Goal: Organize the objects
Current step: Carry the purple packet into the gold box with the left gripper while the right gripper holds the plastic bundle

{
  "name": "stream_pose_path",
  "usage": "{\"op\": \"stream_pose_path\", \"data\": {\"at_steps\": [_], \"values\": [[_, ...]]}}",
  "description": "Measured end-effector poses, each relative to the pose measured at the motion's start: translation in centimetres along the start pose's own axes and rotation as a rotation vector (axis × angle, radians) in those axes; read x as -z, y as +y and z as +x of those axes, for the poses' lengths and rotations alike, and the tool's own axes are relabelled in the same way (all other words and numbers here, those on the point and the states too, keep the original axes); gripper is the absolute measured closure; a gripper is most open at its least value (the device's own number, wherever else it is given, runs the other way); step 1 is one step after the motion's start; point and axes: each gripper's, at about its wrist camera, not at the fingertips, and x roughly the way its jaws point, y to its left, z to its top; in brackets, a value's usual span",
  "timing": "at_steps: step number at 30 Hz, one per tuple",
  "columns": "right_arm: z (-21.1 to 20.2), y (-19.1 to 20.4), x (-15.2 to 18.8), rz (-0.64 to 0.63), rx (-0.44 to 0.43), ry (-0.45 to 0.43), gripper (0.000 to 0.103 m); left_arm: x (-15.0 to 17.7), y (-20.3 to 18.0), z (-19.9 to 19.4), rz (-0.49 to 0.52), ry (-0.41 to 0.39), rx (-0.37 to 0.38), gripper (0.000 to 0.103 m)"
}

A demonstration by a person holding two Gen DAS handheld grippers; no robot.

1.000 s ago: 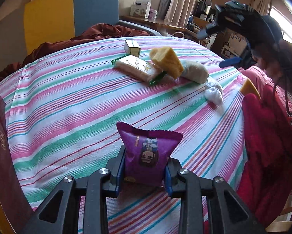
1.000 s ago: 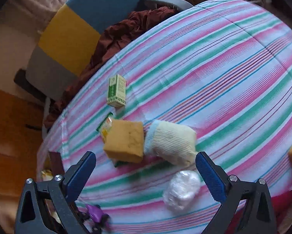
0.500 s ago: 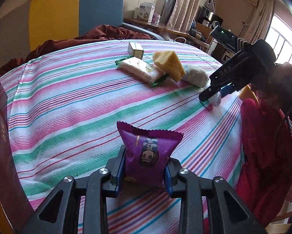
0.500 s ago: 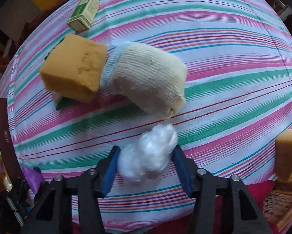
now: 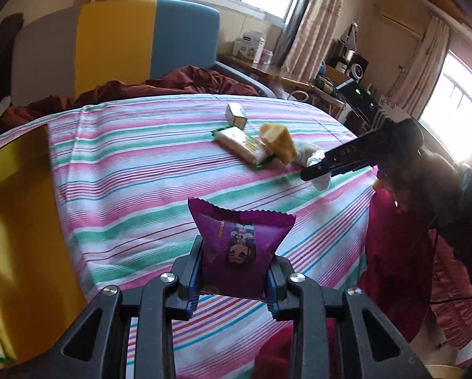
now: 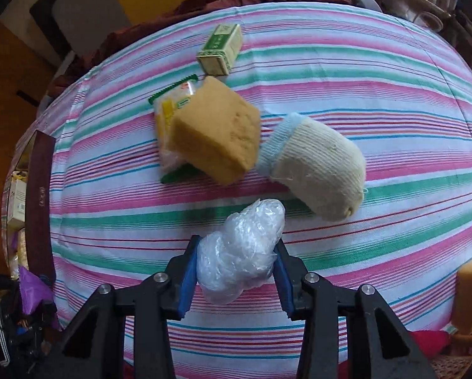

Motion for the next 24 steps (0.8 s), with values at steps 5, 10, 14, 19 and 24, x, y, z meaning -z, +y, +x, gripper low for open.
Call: {"op": "stream_pose_path", "data": {"at_steps": [5, 10, 14, 19, 24], "values": [[0.0, -0.6, -0.9, 0.001, 0.001, 0.002, 0.06, 0.0, 3.4, -3.7, -0.097, -0.052, -0.057, 0.071], [-0.3, 0.6, -0.5, 0.003, -0.006, -0.016, 0.06, 0.4, 9.2, -7.8, -0.261, -0.112, -0.151, 0.071], [-0.5, 0.8, -0.1, 0.001, -0.016, -0.024, 0.06, 2.2, 14.0, -11.4, -0.408, -0.155, -0.208, 0.071], [-0.5, 1.3, -0.2, 0.0, -0.021, -0.028, 0.06, 5.1, 18.0, -14.6, -0.544, -0.19, -0.242, 0.071], [-0.6, 1.5, -0.4, 0.0, -0.026, -0.033, 0.06, 6.1, 18.6, -14.2, -0.558, -0.16, -0.236, 0.071]]}}
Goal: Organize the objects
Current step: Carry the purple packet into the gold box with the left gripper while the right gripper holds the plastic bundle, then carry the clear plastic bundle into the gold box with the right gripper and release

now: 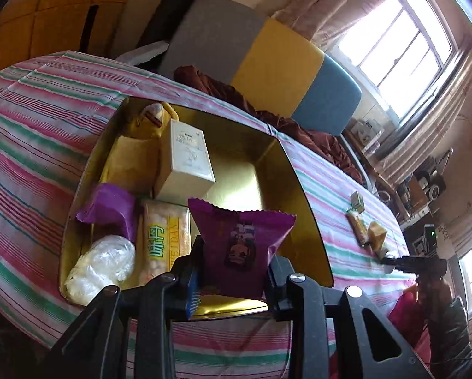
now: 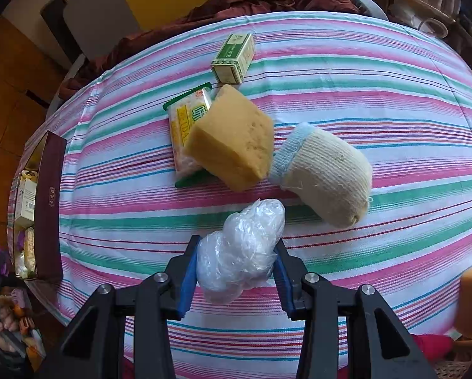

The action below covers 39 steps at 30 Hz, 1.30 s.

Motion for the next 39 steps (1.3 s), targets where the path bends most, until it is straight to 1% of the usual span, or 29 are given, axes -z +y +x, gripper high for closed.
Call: {"op": "stream_pose_path", "data": {"at_steps": [2, 5, 8, 12, 13, 14, 15, 17, 18, 20, 22, 26, 29, 34, 39], "values": [[0.0, 0.0, 0.0, 0.001, 0.0, -0.002, 0.06, 0.2, -0.7, 0.8, 0.026, 0.023, -0.011, 0.071], [-0.1, -0.1, 0.0, 0.001, -0.001, -0.003, 0.06, 0.6, -1.9, 2.5, 0.081, 0.067, -0.066, 0.071], [-0.2, -0.1, 0.0, 0.0, -0.003, -0.004, 0.06, 0.9, -2.3, 3.9, 0.112, 0.1, -0.089, 0.071], [-0.7, -0.4, 0.1, 0.0, -0.005, -0.005, 0.06, 1.1, -2.5, 5.5, 0.156, 0.141, -0.168, 0.07], [-0.7, -0.4, 0.1, -0.001, -0.005, -0.004, 0.06, 1.2, -2.5, 5.9, 0.167, 0.152, -0.199, 0.07], [-0.7, -0.3, 0.2, 0.0, -0.006, -0.005, 0.06, 1.4, -2.5, 6.1, 0.173, 0.162, -0.214, 0.068], [-0.8, -0.3, 0.2, 0.0, -0.005, -0.005, 0.06, 1.5, -2.4, 6.2, 0.172, 0.167, -0.213, 0.066], [-0.5, -0.1, 0.1, 0.0, -0.003, -0.003, 0.06, 1.8, -2.3, 6.2, 0.171, 0.174, -0.213, 0.059], [-0.6, -0.1, 0.1, -0.001, -0.002, -0.002, 0.06, 1.9, -2.2, 6.3, 0.172, 0.178, -0.225, 0.059], [-0.6, 0.0, 0.2, -0.001, -0.001, -0.004, 0.06, 2.2, -1.9, 6.1, 0.176, 0.166, -0.253, 0.059], [-0.6, 0.0, 0.3, 0.0, -0.001, -0.004, 0.06, 2.4, -1.8, 5.8, 0.176, 0.157, -0.25, 0.059], [-0.4, 0.1, 0.3, -0.003, 0.006, 0.004, 0.06, 2.6, -2.0, 5.0, 0.189, 0.123, -0.277, 0.059], [-0.4, 0.2, 0.3, -0.007, 0.013, 0.005, 0.06, 2.6, -2.5, 3.9, 0.194, 0.082, -0.294, 0.059], [-1.3, 0.3, 0.5, -0.011, 0.001, -0.036, 0.06, 2.4, -3.2, 1.6, 0.211, 0.002, -0.314, 0.059], [-1.1, 0.5, 0.5, -0.019, 0.023, -0.027, 0.06, 2.1, -3.8, 0.1, 0.241, -0.057, -0.34, 0.059]]}}
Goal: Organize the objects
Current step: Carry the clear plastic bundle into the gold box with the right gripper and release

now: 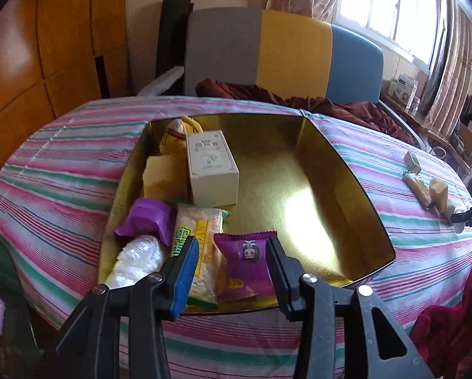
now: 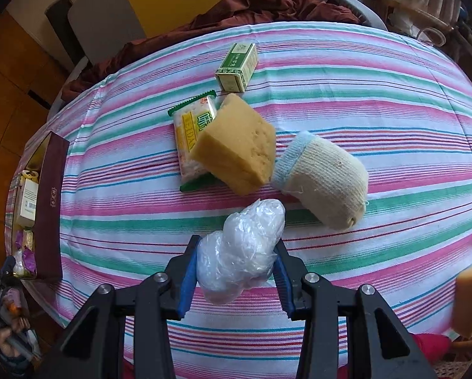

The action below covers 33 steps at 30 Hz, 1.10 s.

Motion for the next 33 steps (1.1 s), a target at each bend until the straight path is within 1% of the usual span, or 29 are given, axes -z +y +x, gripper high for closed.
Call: {"op": "stream_pose_path", "data": {"at_steps": [4, 8, 12, 15, 17, 20, 24, 26, 30, 33], "values": [[0.1, 0.3, 0.1, -0.008, 0.023, 0.006, 0.06, 0.1, 0.0, -0.9, 0.01, -0.025, -0.007, 0.059], [-0.3, 1.1, 0.4, -0.021, 0.029, -0.01, 0.06, 0.3, 0.2, -1.3, 0.009, -0.033, -0.01, 0.059], [-1.8, 3.1, 0.8, -0.061, 0.029, -0.055, 0.06, 0.3, 0.5, -1.3, 0.001, -0.036, -0.006, 0.059], [-3.7, 5.7, 0.6, -0.112, -0.001, -0.112, 0.06, 0.2, 0.7, -1.1, -0.003, -0.034, -0.002, 0.059], [-4.8, 8.1, 0.5, -0.157, -0.04, -0.14, 0.06, 0.3, 0.8, -1.1, -0.007, -0.033, 0.001, 0.059], [-5.6, 12.9, 0.5, -0.248, -0.1, -0.167, 0.06, 0.5, 0.9, -0.9, -0.01, -0.028, 0.002, 0.059], [-5.5, 20.6, 0.5, -0.372, -0.217, -0.187, 0.059, 0.4, 1.6, -0.9, -0.032, -0.026, 0.001, 0.059], [-5.0, 24.6, 0.7, -0.429, -0.273, -0.183, 0.059, 0.4, 2.3, -0.9, -0.053, -0.022, 0.0, 0.059], [-2.1, 32.1, 1.3, -0.536, -0.335, -0.135, 0.059, 0.5, 4.2, -1.2, -0.11, -0.018, -0.022, 0.059], [1.9, 36.4, 1.3, -0.565, -0.347, -0.055, 0.059, 0.7, 5.7, -1.5, -0.154, -0.025, -0.056, 0.059]]}}
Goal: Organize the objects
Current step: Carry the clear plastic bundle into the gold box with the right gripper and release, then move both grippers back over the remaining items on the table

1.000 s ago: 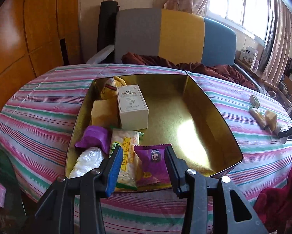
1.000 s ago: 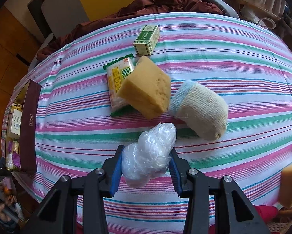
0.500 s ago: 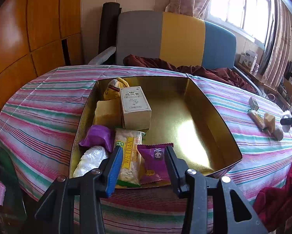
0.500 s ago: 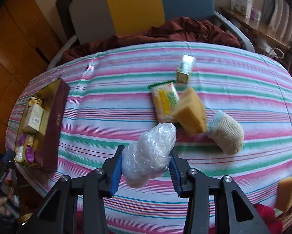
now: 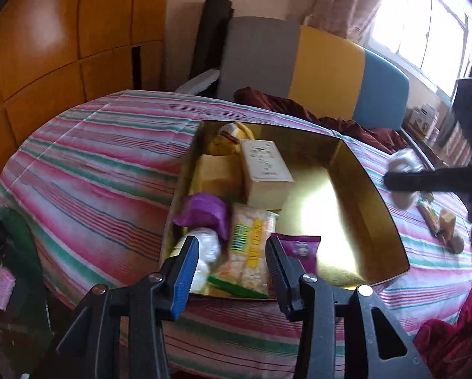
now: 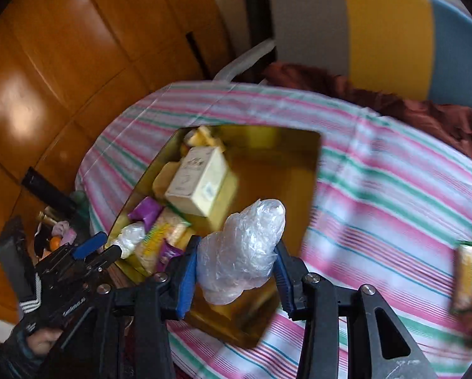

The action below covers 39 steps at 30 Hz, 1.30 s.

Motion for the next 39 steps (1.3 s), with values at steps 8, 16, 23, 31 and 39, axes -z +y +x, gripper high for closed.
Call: {"op": "stream_pose_path", "data": {"at_steps": [8, 16, 23, 31, 39], "values": [[10.2, 3.3, -1.1, -0.004, 0.015, 0.134, 0.056, 0.4, 2.3, 0.5, -0.062, 0.01, -0.022, 0.059], [10.3, 4.6, -0.5, -0.007, -0.064, 0.1, 0.024, 0.8, 2.5, 0.7, -0.063, 0.015, -0.015, 0.059], [6.1, 3.1, 0.2, 0.048, -0.073, 0.026, 0.003, 0.6, 1.7, 0.2, -0.044, -0.002, -0.017, 0.059], [0.9, 1.6, 1.6, 0.051, -0.009, -0.072, 0.0, 0.1, -0.2, -1.1, 0.019, -0.027, 0.005, 0.058], [-4.7, -3.4, 2.8, 0.092, 0.119, -0.181, 0.0, -0.3, -2.7, -1.8, 0.083, -0.037, 0.025, 0.058]]}}
